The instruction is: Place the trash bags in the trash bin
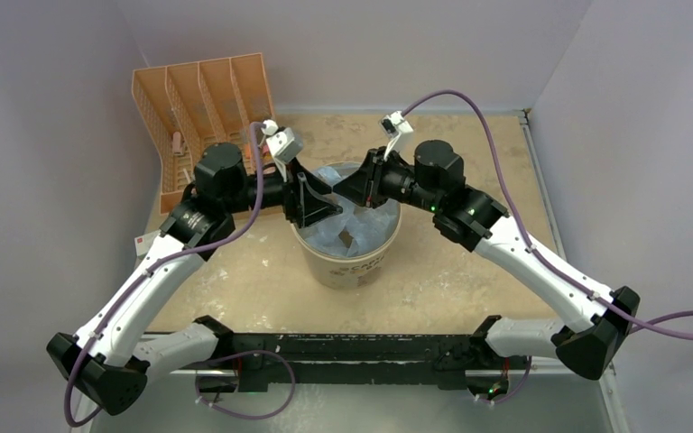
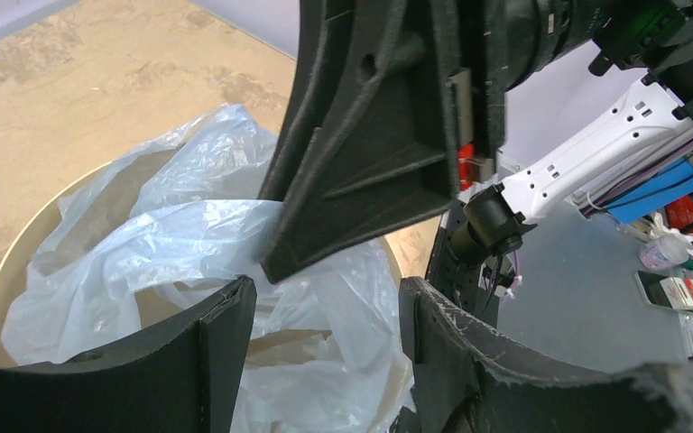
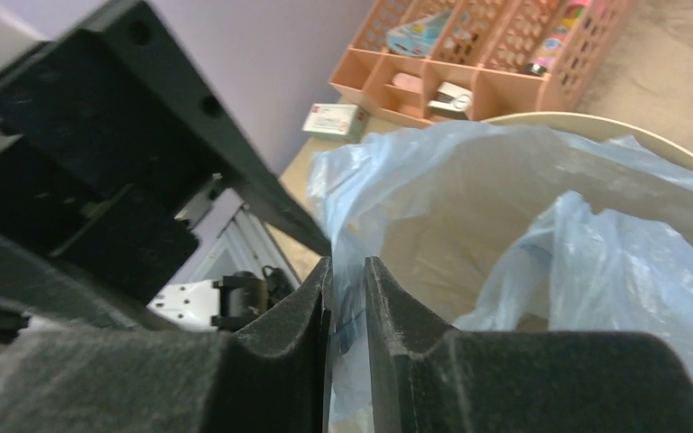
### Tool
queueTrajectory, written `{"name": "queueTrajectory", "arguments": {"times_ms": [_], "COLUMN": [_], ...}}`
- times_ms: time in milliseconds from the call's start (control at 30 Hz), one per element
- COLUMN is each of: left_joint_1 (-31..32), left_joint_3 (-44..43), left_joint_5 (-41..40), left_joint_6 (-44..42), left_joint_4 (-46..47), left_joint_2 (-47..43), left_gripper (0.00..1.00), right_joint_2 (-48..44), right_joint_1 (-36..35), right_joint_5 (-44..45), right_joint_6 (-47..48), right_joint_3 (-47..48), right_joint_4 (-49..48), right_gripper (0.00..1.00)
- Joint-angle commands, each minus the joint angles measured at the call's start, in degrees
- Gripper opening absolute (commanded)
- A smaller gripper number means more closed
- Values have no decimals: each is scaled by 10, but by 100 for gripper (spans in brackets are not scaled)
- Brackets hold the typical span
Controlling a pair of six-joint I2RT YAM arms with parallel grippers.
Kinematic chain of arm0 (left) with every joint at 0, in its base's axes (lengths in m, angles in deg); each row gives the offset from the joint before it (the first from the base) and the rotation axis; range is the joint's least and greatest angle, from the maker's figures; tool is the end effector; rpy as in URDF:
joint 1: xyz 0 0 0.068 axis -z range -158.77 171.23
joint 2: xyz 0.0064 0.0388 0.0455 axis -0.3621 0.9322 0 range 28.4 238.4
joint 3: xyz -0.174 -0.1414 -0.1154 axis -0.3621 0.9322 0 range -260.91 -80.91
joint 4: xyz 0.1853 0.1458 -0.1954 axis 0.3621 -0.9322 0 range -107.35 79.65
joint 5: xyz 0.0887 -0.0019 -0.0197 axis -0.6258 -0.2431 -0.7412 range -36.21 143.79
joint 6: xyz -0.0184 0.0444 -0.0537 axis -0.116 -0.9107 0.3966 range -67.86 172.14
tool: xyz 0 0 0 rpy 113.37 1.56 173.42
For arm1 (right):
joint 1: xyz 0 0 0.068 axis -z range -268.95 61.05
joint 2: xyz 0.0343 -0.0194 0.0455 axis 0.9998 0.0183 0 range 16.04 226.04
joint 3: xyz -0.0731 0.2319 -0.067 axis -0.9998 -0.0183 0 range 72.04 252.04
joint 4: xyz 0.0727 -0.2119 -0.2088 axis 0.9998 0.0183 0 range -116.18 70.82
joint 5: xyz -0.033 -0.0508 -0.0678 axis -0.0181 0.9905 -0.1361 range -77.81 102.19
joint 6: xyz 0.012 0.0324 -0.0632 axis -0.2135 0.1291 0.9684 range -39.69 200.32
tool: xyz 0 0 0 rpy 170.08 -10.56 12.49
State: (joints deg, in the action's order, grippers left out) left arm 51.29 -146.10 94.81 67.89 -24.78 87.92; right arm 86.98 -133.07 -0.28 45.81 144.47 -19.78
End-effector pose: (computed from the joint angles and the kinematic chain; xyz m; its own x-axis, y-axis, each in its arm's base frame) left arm 0.2395 -0.1839 0.3930 -0.3820 -0.0155 -0.9240 0.8682 0.3365 -0.3646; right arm 0.2518 0.2621 0.3991 -0.5231 0.2631 -0.8106 -0.6526 0.4880 0.5796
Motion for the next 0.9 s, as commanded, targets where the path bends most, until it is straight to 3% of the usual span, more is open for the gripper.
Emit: {"name": "queueTrajectory", "arguments": {"times_ms": [0,333,633,867], "left_joint_1": [0,0,0,0], "left_joint_3": [-32,25,93,127], "left_joint_5": [29,14,53,35], "left_joint_6": [-3,27,88,113], "left_joint_4": [19,64,171,219], "left_joint_2": [22,2,-24,-69], "left_gripper": [60,60,63,67], "right_joint_2": [-27,-20,0,9], "right_joint_1": [1,1,1,1], "right_joint_5": [-68,-133,-124,-102], "right_joint_6": [-16,-42,-64,-84], "right_joint_3": [16,10,12,2], "right_joint_4": [-60,-110,-122,-127], "right_gripper": [21,25,1,0]}}
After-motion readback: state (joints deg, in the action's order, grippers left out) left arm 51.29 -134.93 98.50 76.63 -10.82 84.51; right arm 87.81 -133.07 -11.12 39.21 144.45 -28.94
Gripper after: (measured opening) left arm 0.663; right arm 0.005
